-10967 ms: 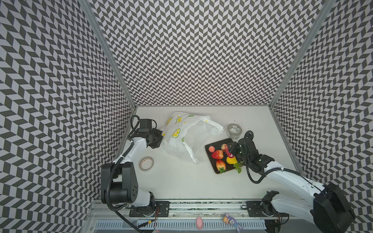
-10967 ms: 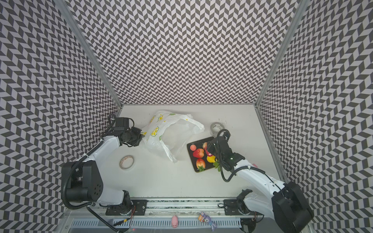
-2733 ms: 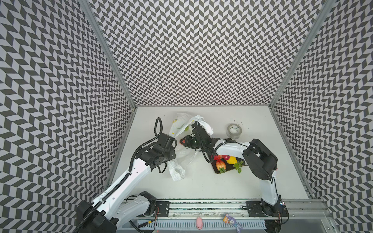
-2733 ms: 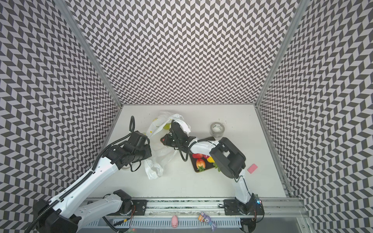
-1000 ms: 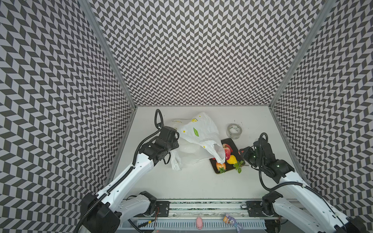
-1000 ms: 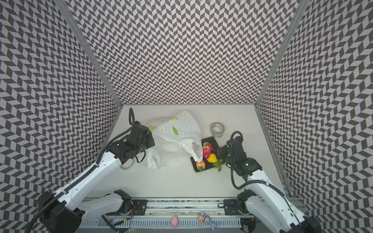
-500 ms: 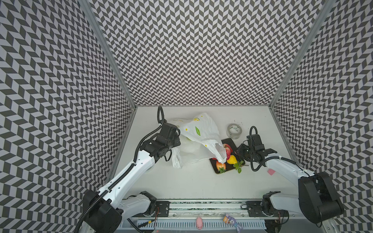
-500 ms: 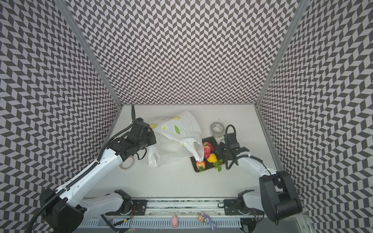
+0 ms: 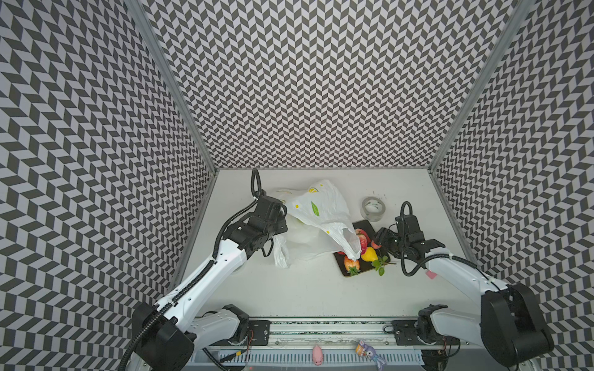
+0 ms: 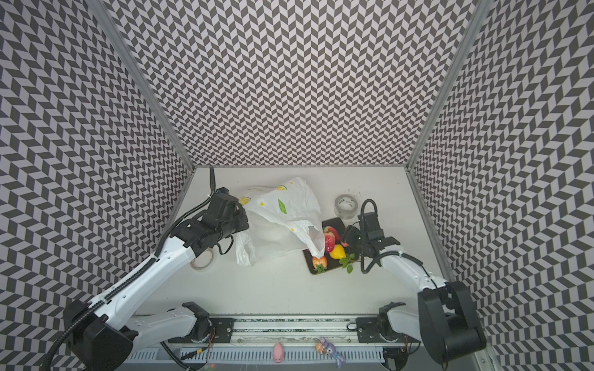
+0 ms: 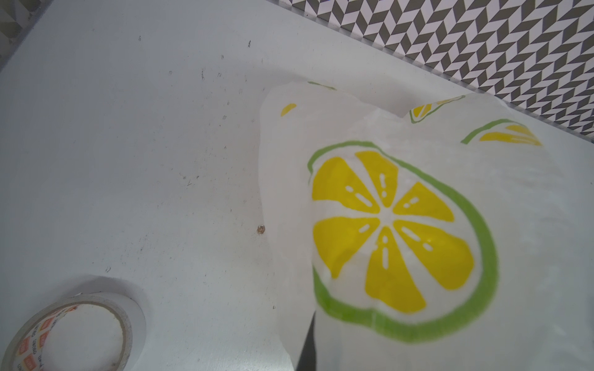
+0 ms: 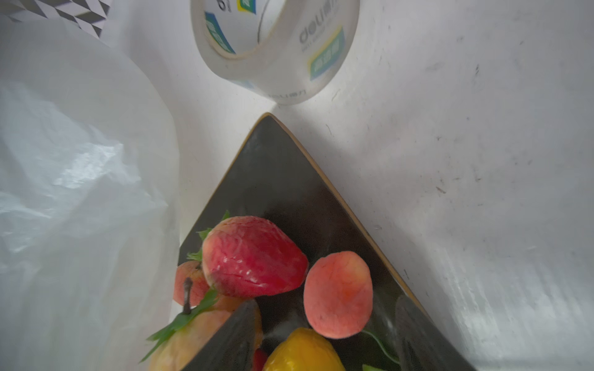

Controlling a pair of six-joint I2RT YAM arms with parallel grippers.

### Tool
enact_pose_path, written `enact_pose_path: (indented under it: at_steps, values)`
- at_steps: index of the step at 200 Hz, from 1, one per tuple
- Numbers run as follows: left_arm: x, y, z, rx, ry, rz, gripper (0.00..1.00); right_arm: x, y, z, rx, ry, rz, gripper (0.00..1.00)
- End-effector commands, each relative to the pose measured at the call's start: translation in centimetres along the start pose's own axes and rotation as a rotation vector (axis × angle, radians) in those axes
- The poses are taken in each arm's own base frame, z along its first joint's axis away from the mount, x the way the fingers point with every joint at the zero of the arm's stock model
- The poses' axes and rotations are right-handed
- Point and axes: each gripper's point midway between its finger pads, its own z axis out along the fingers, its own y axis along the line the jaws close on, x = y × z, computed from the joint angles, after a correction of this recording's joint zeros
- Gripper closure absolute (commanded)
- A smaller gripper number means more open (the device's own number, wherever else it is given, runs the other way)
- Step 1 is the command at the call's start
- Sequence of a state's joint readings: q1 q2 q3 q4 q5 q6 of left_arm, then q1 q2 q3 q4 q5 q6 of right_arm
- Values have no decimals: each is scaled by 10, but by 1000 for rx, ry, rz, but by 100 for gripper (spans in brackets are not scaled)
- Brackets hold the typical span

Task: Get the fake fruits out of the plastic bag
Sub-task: 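Lower the strawberry onto the black tray and open the right gripper, then move the open right gripper back into the bag above the green pear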

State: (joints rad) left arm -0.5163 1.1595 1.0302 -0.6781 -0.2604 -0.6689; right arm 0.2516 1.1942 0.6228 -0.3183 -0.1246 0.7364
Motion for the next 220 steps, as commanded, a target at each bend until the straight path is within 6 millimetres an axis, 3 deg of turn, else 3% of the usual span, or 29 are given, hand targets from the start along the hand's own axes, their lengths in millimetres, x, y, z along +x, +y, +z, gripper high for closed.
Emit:
enact_pose_path:
  at_steps: [1, 21, 38, 51, 70, 93, 105, 123, 144, 182, 220]
  values:
    - [-11, -7, -6, 25, -23, 7, 100, -46, 36, -49, -69, -180, -65, 35]
    - [-11, -10, -6, 40, -19, 22, 100, -56, 71, -85, -163, -231, -141, 42]
    - [-11, -12, -6, 47, -18, 27, 100, -43, 117, -111, -262, -252, -255, 44]
    - [-11, -13, -5, 53, -17, 31, 100, -16, 163, -133, -375, -262, -381, 44]
    - [-11, -15, -6, 65, -17, 40, 100, 18, 210, -158, -489, -300, -560, 45]
    - [-10, -18, -5, 78, -12, 56, 100, 78, 246, -171, -599, -346, -872, 45]
    - [-10, -19, -5, 83, -10, 60, 100, 119, 257, -174, -639, -386, -1065, 45]
    - [-10, -19, -6, 85, -11, 60, 100, 165, 257, -157, -655, -424, -1271, 43]
    - [-11, -18, -8, 87, -18, 58, 100, 180, 254, -121, -575, -445, -1364, 43]
    - [-8, -16, -9, 84, -12, 62, 100, 169, 253, -55, -316, -458, -1412, 46]
    - [-8, -15, -12, 86, -16, 57, 100, 154, 243, 0, -174, -408, -1377, 47]
